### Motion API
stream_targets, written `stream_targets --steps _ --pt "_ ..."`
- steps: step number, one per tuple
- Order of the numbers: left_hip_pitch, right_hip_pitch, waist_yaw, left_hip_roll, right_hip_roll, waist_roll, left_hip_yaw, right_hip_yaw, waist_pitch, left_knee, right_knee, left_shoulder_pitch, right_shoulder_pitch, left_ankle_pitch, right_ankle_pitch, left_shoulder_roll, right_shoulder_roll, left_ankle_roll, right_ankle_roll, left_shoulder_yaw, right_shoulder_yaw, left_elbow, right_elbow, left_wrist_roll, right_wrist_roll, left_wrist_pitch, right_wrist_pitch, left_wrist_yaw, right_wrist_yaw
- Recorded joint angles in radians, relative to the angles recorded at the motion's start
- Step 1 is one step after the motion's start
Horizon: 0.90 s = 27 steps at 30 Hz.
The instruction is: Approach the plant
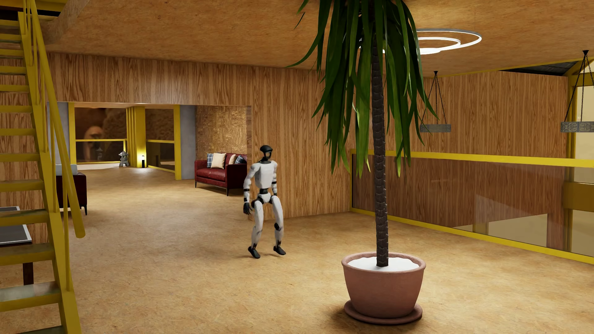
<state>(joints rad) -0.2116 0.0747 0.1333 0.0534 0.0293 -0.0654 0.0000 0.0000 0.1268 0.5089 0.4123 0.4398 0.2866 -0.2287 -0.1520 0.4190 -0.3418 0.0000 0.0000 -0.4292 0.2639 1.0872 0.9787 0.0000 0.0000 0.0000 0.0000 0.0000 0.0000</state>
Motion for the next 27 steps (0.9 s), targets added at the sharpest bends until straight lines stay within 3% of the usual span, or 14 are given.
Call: stream_targets --steps 3,4,5,6,9,10,11,14,16,19,21,24,25,27 --pt "-0.12 0.041 -0.009 -0.01 -0.009 0.009 0.0 0.0 0.035 -0.059 0.007 -0.026 0.041 -0.039 0.057 0.01 -0.012 0.0 0.0 0.009 0.035 -0.028 0.112 0.0 0.0 0.0 0.0 0.0 0.0" --pt "-0.156 0.056 -0.002 -0.019 -0.011 0.014 0.0 0.0 0.044 -0.007 0.01 -0.031 0.049 -0.017 0.074 0.011 -0.016 0.0 0.0 0.01 0.048 -0.037 0.134 0.0 0.0 0.0 0.0 0.0 0.0" --pt "-0.19 0.073 0.009 -0.03 -0.012 0.024 0.0 0.0 0.05 -0.241 0.014 -0.031 0.052 0.051 0.087 0.011 -0.019 0.0 0.0 0.01 0.057 -0.045 0.149 0.0 0.0 0.0 0.0 0.0 0.0" --pt "-0.217 0.094 0.024 -0.04 -0.012 0.036 0.0 0.0 0.054 -0.241 0.017 -0.026 0.053 0.073 0.096 0.01 -0.02 0.0 0.0 0.011 0.064 -0.054 0.155 0.0 0.0 0.0 0.0 0.0 0.0" --pt "-0.23 0.185 0.091 -0.058 -0.018 0.079 0.0 0.0 0.057 -0.301 0.032 0.024 0.047 0.003 0.098 0.004 -0.026 0.0 0.0 0.027 0.067 -0.113 0.103 0.0 0.0 0.0 0.0 0.0 0.0" --pt "-0.231 0.218 0.116 -0.062 -0.02 0.089 0.0 0.0 0.055 -0.08 0.04 0.038 0.051 -0.004 0.096 0.002 -0.03 0.0 0.0 0.026 0.065 -0.14 0.049 0.0 0.0 0.0 0.0 0.0 0.0" --pt "-0.256 0.236 0.143 -0.062 -0.027 0.085 0.0 0.0 0.045 -0.048 0.051 0.034 0.055 0.019 0.098 0.003 -0.029 0.0 0.0 0.021 0.07 -0.155 -0.019 0.0 0.0 0.0 0.0 0.0 0.0" --pt "-0.461 0.233 0.121 -0.089 -0.045 -0.037 0.0 0.0 0.019 0.254 0.098 -0.103 0.018 0.245 0.254 0.015 0.006 0.0 0.0 0.024 0.168 -0.107 -0.107 0.0 0.0 0.0 0.0 0.0 0.0" --pt "-0.419 0.157 0.095 -0.133 -0.041 -0.076 0.0 0.0 0.028 0.338 0.269 -0.181 -0.007 0.171 0.359 0.012 -0.001 0.0 0.0 0.021 0.268 -0.143 -0.094 0.0 0.0 0.0 0.0 0.0 0.0" --pt "-0.218 -0.092 0.071 -0.183 -0.022 -0.082 0.0 0.0 0.043 0.268 0.696 -0.202 0.002 0.088 0.066 0.009 0.019 0.0 0.0 0.048 0.209 -0.221 -0.071 0.0 0.0 0.0 0.0 0.0 0.0" --pt "-0.08 -0.299 0.036 -0.182 0.005 -0.065 0.0 0.0 0.032 0.197 0.827 -0.184 0.008 0.067 -0.009 0.006 0.025 0.0 0.0 0.074 0.177 -0.223 -0.059 0.0 0.0 0.0 0.0 0.0 0.0" --pt "0.116 -0.495 -0.043 -0.191 0.023 -0.033 0.0 0.0 0.027 0.099 0.523 -0.149 0.023 0.062 0.136 0.004 0.02 0.0 0.0 0.076 0.152 -0.209 -0.045 0.0 0.0 0.0 0.0 0.0 0.0" --pt "0.188 -0.501 -0.074 -0.198 0.018 -0.024 0.0 0.0 0.033 0.07 0.341 -0.139 0.036 0.059 0.13 0.004 0.02 0.0 0.0 0.066 0.14 -0.202 -0.034 0.0 0.0 0.0 0.0 0.0 0.0" --pt "0.345 -0.451 -0.129 -0.21 0.001 -0.013 0.0 0.0 0.044 0.018 0.001 -0.115 0.073 0.03 -0.04 0.01 0.02 0.0 0.0 0.044 0.119 -0.194 -0.01 0.0 0.0 0.0 0.0 0.0 0.0"
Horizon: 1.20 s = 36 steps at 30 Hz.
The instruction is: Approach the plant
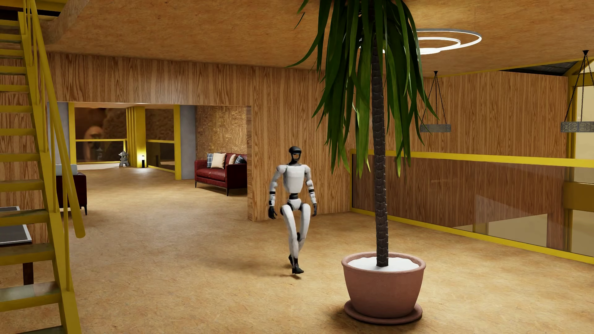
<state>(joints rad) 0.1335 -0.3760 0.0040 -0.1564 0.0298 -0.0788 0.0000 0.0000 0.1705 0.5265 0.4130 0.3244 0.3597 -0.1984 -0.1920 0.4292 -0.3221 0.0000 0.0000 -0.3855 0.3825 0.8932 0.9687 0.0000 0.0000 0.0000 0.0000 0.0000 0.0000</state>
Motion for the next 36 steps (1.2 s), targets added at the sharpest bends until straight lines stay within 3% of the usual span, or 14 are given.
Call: stream_targets --steps 1,3,4,6,8,10,12,14,19,21,25,30,32,36 --pt "0.069 0.025 -0.028 -0.008 -0.018 -0.002 0.0 0.0 0.0 -0.017 -0.053 0.01 0.019 -0.02 -0.111 0.004 0.0 0.0 0.0 -0.008 -0.009 0.002 0.008 0.0 0.0 0.0 0.0 0.0 0.0" --pt "0.162 0.019 -0.085 -0.012 -0.057 -0.011 0.0 0.0 -0.009 -0.017 -0.046 0.025 0.049 -0.058 -0.184 0.007 0.001 0.0 0.0 0.001 -0.029 0.007 0.025 0.0 0.0 0.0 0.0 0.0 0.0" --pt "0.187 -0.006 -0.111 -0.004 -0.066 -0.009 0.0 0.0 -0.015 -0.001 -0.061 0.031 0.058 -0.065 -0.109 0.003 0.004 0.0 0.0 0.013 -0.041 0.012 0.039 0.0 0.0 0.0 0.0 0.0 0.0" --pt "0.196 -0.077 -0.122 0.027 -0.031 0.031 0.0 0.0 -0.033 0.043 0.025 0.025 0.052 -0.003 0.262 -0.018 0.018 0.0 0.0 0.028 -0.056 0.04 0.102 0.0 0.0 0.0 0.0 0.0 0.0" --pt "0.176 -0.091 -0.076 0.068 0.03 0.088 0.0 0.0 -0.036 0.146 0.117 0.021 0.015 0.21 0.392 -0.052 0.021 0.0 0.0 0.02 -0.016 0.083 0.161 0.0 0.0 0.0 0.0 0.0 0.0" --pt "0.078 -0.055 -0.052 0.106 0.045 0.119 0.0 0.0 -0.054 0.302 0.136 0.027 -0.017 0.37 0.323 -0.075 0.005 0.0 0.0 -0.031 -0.004 0.107 0.103 0.0 0.0 0.0 0.0 0.0 0.0" --pt "-0.032 0.015 -0.052 0.13 0.059 0.136 0.0 0.0 -0.061 0.394 0.108 0.029 -0.047 0.228 0.26 -0.091 -0.018 0.0 0.0 -0.053 -0.059 0.106 -0.032 0.0 0.0 0.0 0.0 0.0 0.0" --pt "-0.109 0.087 -0.036 0.119 0.067 0.116 0.0 0.0 -0.055 0.372 0.085 0.021 -0.088 0.1 0.227 -0.09 -0.026 0.0 0.0 -0.044 -0.12 0.094 -0.157 0.0 0.0 0.0 0.0 0.0 0.0" --pt "-0.2 0.239 0.028 0.098 0.06 0.083 0.0 0.0 -0.044 0.098 0.024 -0.007 -0.155 -0.023 0.123 -0.072 -0.059 0.0 0.0 0.003 -0.192 0.028 -0.337 0.0 0.0 0.0 0.0 0.0 0.0" --pt "-0.211 0.275 0.037 0.098 0.054 0.076 0.0 0.0 -0.044 0.003 0.01 -0.007 -0.166 -0.012 0.093 -0.067 -0.06 0.0 0.0 0.012 -0.185 0.005 -0.295 0.0 0.0 0.0 0.0 0.0 0.0" --pt "-0.193 0.365 0.017 0.11 0.05 0.095 0.0 0.0 -0.045 -0.019 -0.028 0.013 -0.089 0.167 0.027 -0.085 -0.04 0.0 0.0 0.019 -0.139 -0.012 -0.118 0.0 0.0 0.0 0.0 0.0 0.0" --pt "-0.093 0.447 -0.022 0.097 0.027 0.112 0.0 0.0 -0.081 -0.096 -0.053 0.048 0.057 0.111 -0.044 -0.102 0.013 0.0 0.0 0.017 -0.074 0.017 0.138 0.0 0.0 0.0 0.0 0.0 0.0" --pt "-0.071 0.444 -0.03 0.098 0.021 0.114 0.0 0.0 -0.094 -0.236 -0.081 0.045 0.082 -0.028 -0.045 -0.105 0.028 0.0 0.0 0.014 -0.037 0.036 0.212 0.0 0.0 0.0 0.0 0.0 0.0" --pt "-0.074 0.421 -0.03 0.093 0.018 0.118 0.0 0.0 -0.092 -0.255 -0.069 0.04 0.091 -0.032 -0.049 -0.106 0.022 0.0 0.0 0.015 -0.016 0.044 0.175 0.0 0.0 0.0 0.0 0.0 0.0"
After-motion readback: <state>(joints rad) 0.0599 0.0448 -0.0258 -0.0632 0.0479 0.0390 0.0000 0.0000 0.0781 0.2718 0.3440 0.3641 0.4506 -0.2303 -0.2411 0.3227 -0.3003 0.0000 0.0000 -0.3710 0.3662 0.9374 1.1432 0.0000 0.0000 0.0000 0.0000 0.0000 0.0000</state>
